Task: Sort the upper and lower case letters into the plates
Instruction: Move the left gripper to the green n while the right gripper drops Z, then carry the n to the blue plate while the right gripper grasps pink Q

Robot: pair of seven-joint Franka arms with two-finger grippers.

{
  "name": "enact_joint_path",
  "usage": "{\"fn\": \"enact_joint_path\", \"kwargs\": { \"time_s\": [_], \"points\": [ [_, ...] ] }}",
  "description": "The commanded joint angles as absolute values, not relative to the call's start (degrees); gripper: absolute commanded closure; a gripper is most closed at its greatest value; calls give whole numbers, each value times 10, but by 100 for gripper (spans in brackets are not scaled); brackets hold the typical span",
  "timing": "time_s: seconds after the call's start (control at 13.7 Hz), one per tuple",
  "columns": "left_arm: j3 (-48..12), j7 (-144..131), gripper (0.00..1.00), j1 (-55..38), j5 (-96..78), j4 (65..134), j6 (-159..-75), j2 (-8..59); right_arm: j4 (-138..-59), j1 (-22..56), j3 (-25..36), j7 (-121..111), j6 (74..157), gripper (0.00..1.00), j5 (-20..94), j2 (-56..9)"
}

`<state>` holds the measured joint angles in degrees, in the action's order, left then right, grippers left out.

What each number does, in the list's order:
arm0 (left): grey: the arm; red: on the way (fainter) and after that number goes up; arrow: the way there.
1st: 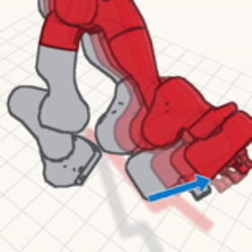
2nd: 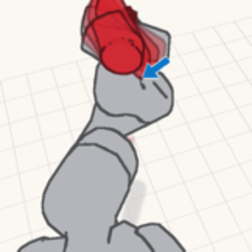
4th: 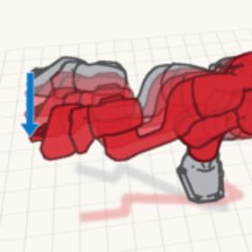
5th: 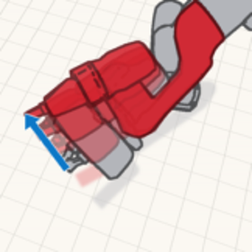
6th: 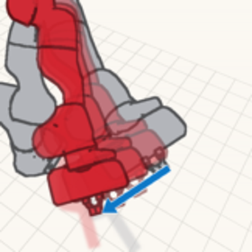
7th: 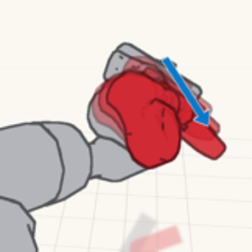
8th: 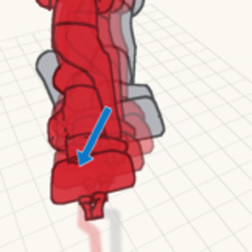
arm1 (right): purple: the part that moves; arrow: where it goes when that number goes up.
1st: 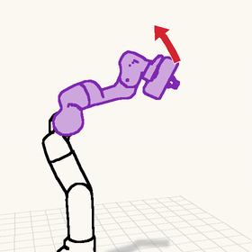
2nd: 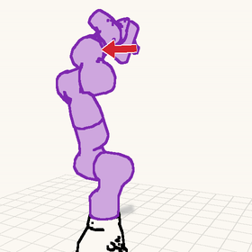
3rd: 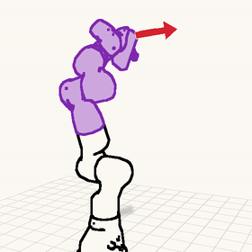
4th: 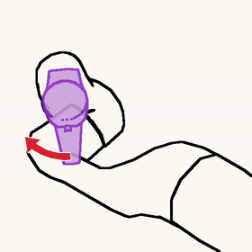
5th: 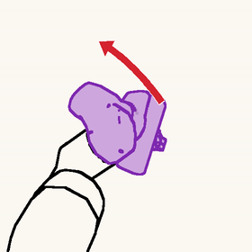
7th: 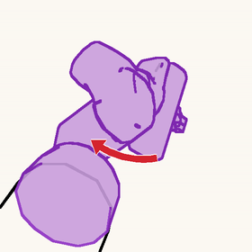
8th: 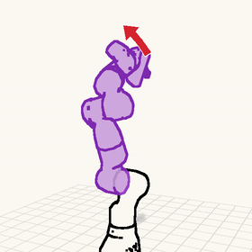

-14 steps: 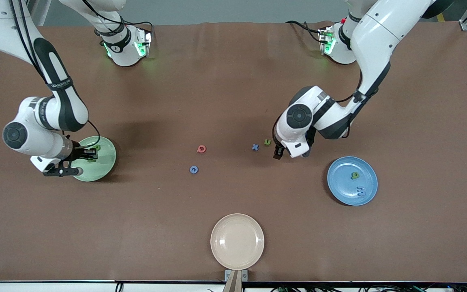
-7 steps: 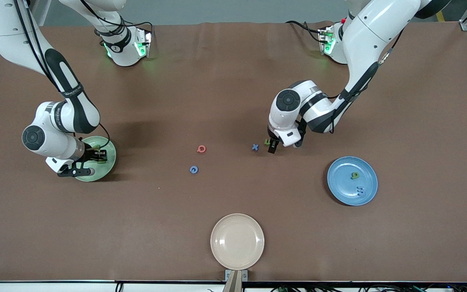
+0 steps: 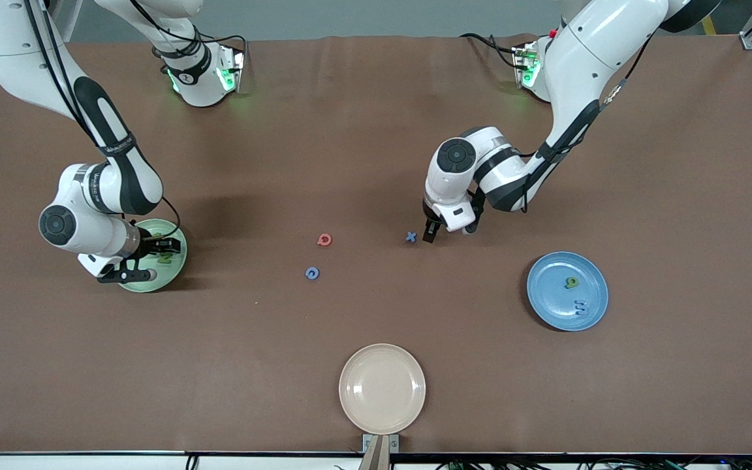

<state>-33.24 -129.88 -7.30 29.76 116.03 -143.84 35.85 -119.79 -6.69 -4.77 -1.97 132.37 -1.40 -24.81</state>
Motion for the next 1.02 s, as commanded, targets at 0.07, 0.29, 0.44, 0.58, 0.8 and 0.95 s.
{"fn": "enact_joint_path", "kwargs": {
  "time_s": [0.07,0.29,0.44,0.58,0.8,0.95],
  "points": [
    [-333,-1313,24,-72,314,1156,-1448,368,-1200,33,-53,155,1260,1,-12,-185],
    [-333,-1313,29,-72,331,1151,-1448,375,-1185,121,-53,304,1263,0,10,-187],
    [-333,-1313,36,-73,331,1148,-1449,380,-1160,179,-52,368,1268,0,48,-192],
    [-333,-1312,50,-73,332,1145,-1449,381,-1132,221,-52,423,1288,0,55,-222],
    [-333,-1306,86,-73,332,1143,-1449,382,-1122,271,-51,487,1373,0,53,-268],
    [-333,-1304,96,-70,342,1142,-1446,374,-1104,283,-50,502,1382,0,48,-291]
  ]
}}
